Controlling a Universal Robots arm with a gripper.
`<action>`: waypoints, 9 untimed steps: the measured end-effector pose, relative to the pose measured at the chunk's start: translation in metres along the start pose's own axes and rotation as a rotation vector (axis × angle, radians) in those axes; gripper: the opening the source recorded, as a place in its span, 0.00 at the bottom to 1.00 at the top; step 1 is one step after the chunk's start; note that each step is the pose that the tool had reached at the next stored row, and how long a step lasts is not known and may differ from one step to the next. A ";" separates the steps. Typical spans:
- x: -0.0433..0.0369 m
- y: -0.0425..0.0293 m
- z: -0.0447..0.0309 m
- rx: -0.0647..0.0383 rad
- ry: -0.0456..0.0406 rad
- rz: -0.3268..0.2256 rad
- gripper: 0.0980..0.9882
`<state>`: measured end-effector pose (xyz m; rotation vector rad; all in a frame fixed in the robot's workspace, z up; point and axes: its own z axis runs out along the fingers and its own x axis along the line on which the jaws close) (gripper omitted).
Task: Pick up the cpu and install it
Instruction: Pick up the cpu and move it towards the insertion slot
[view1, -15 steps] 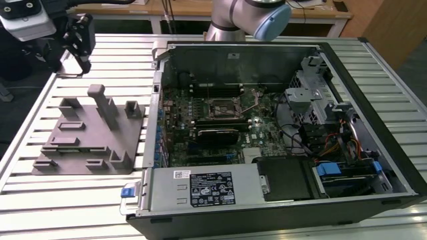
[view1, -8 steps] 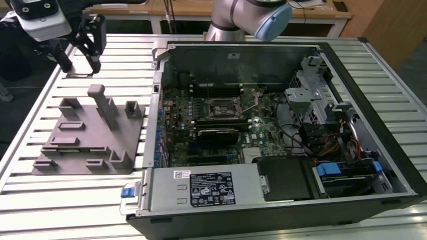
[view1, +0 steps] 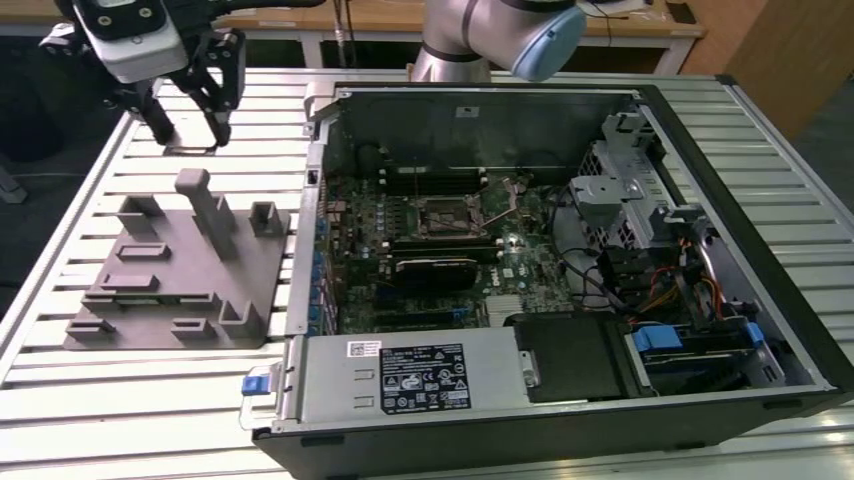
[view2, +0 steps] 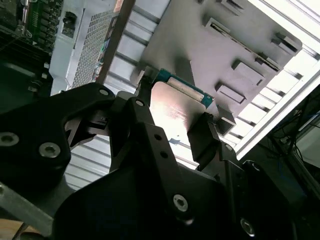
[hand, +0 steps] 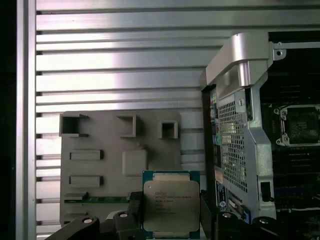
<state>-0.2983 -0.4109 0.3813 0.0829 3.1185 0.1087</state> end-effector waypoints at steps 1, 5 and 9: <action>-0.0035 0.0002 0.0001 0.000 0.0000 0.000 0.50; -0.0177 0.0009 0.0004 0.000 0.0001 0.000 0.50; -0.0328 0.0017 0.0007 0.000 0.0001 0.000 0.50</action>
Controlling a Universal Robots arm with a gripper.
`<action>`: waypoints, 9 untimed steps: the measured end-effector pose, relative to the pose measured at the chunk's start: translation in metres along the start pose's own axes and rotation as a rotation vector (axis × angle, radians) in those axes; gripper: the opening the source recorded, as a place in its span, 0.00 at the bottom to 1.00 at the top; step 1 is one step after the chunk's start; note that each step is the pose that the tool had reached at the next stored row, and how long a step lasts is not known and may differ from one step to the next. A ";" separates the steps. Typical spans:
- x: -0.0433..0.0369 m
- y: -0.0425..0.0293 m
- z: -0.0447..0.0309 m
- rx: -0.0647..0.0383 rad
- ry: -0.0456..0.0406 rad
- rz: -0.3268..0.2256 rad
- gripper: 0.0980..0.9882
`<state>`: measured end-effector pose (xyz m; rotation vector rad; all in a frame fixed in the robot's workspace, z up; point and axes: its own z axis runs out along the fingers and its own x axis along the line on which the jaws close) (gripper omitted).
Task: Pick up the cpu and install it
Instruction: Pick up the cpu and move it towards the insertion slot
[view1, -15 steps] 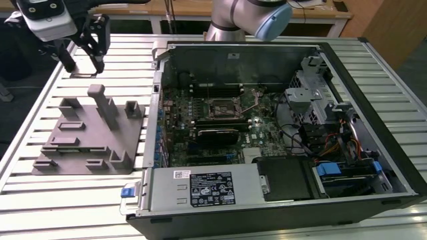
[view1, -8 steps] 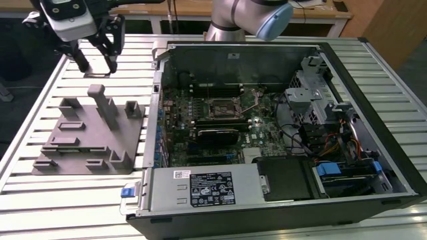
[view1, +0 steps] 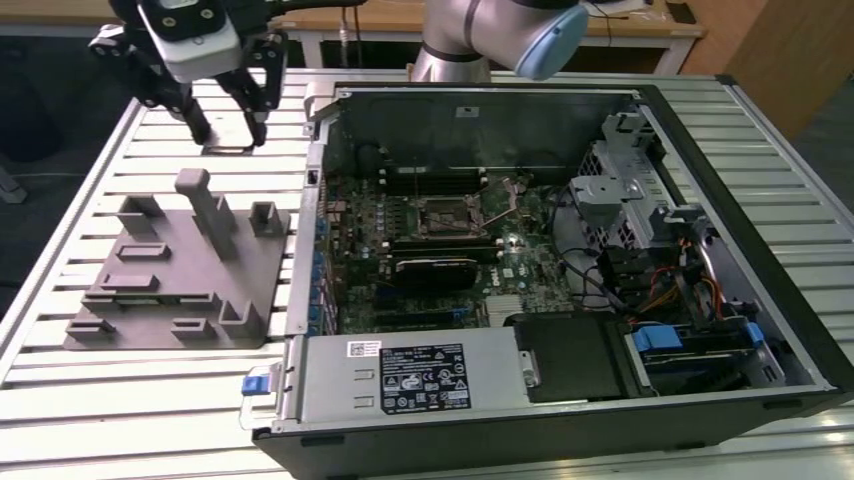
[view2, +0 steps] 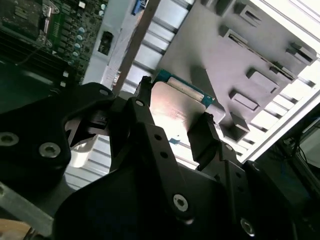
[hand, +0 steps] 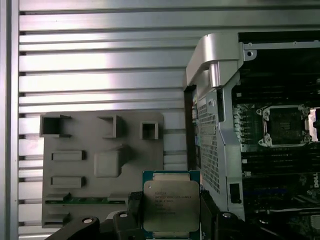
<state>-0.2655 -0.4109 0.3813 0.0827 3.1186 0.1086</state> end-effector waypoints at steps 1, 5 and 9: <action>-0.0035 0.0002 0.0001 0.000 0.0001 0.000 0.50; -0.0180 0.0010 0.0004 0.000 0.0001 0.000 0.50; -0.0339 0.0018 0.0008 0.000 0.0001 0.000 0.50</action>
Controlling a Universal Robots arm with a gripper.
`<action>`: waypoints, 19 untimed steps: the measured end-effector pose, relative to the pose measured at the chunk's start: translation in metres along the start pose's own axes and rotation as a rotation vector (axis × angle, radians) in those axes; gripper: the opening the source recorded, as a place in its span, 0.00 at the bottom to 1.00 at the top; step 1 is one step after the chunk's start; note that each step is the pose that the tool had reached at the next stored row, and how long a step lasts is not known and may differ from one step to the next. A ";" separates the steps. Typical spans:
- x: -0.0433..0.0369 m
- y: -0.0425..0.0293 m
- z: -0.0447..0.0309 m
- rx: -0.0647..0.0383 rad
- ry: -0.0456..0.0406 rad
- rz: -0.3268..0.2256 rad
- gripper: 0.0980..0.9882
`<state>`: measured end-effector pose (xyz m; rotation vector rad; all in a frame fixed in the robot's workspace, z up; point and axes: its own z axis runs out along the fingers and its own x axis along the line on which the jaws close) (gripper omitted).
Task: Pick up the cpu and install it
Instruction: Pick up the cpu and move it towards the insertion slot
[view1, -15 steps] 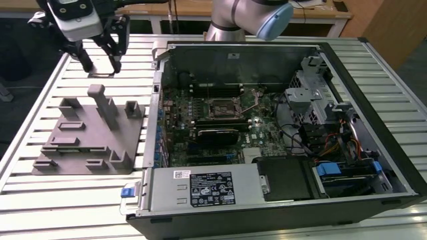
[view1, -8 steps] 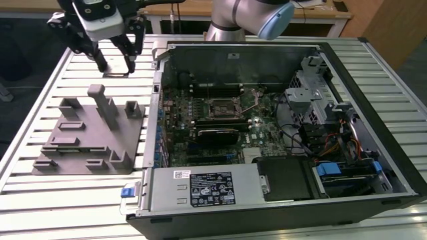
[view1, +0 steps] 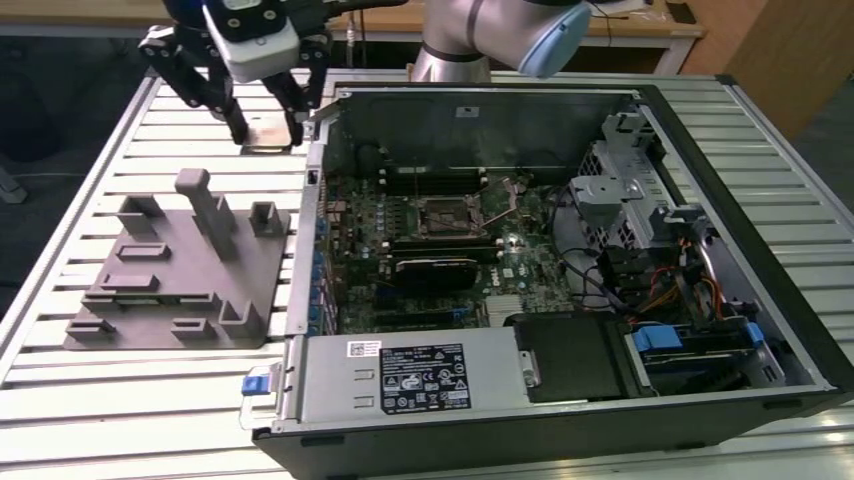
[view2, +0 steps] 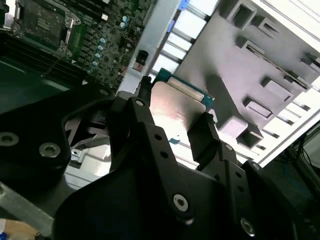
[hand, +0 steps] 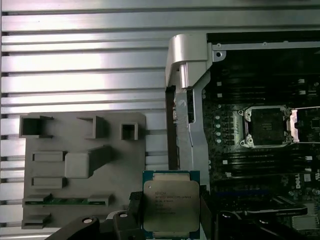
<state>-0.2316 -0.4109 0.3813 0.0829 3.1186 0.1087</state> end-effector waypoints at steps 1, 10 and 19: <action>-0.0041 0.0002 0.0001 0.000 -0.0001 0.000 0.50; -0.0418 0.0022 0.0009 0.000 0.0000 0.000 0.50; -0.0822 0.0043 0.0018 0.000 0.0002 0.000 0.50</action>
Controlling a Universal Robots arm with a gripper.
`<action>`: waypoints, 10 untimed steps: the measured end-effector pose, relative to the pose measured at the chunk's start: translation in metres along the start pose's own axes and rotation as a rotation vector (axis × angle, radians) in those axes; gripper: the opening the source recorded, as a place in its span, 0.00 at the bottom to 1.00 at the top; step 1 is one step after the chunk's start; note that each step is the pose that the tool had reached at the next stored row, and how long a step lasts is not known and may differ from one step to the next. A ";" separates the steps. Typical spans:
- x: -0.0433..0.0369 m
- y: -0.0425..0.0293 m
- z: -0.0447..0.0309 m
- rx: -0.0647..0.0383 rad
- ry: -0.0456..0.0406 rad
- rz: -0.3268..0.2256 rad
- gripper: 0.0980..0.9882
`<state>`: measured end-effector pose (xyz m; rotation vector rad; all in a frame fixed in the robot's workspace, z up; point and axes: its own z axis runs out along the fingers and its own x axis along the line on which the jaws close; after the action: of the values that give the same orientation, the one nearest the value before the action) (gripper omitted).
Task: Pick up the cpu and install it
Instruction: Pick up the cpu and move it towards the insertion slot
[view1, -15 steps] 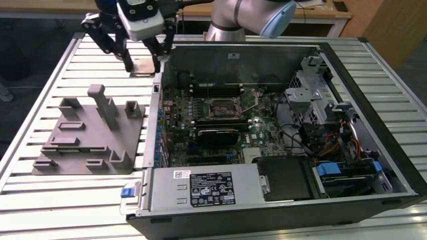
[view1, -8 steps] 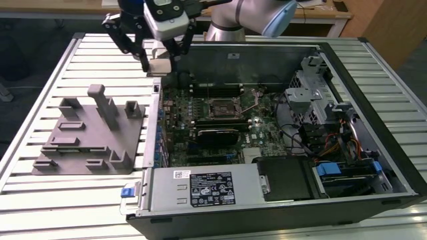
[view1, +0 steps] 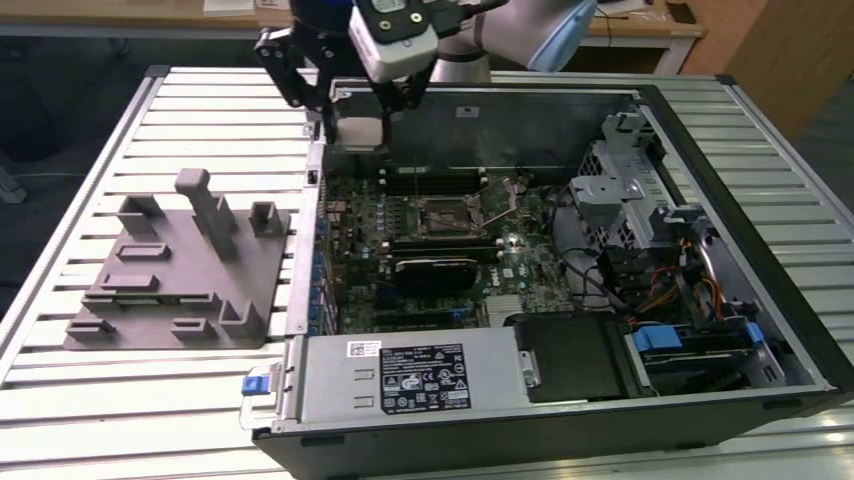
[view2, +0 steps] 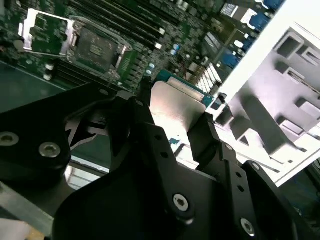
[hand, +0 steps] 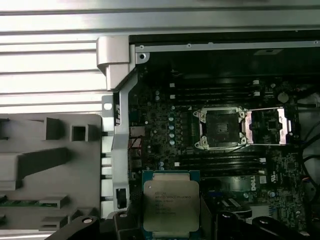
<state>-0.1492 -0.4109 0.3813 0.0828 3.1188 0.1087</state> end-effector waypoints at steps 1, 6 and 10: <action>-0.0045 0.0002 0.0001 0.000 0.0002 0.000 0.50; -0.0273 0.0014 0.0006 0.000 0.0004 0.000 0.50; -0.0454 0.0026 0.0010 0.000 0.0006 0.000 0.50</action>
<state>-0.1037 -0.4107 0.3813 0.0829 3.1194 0.1088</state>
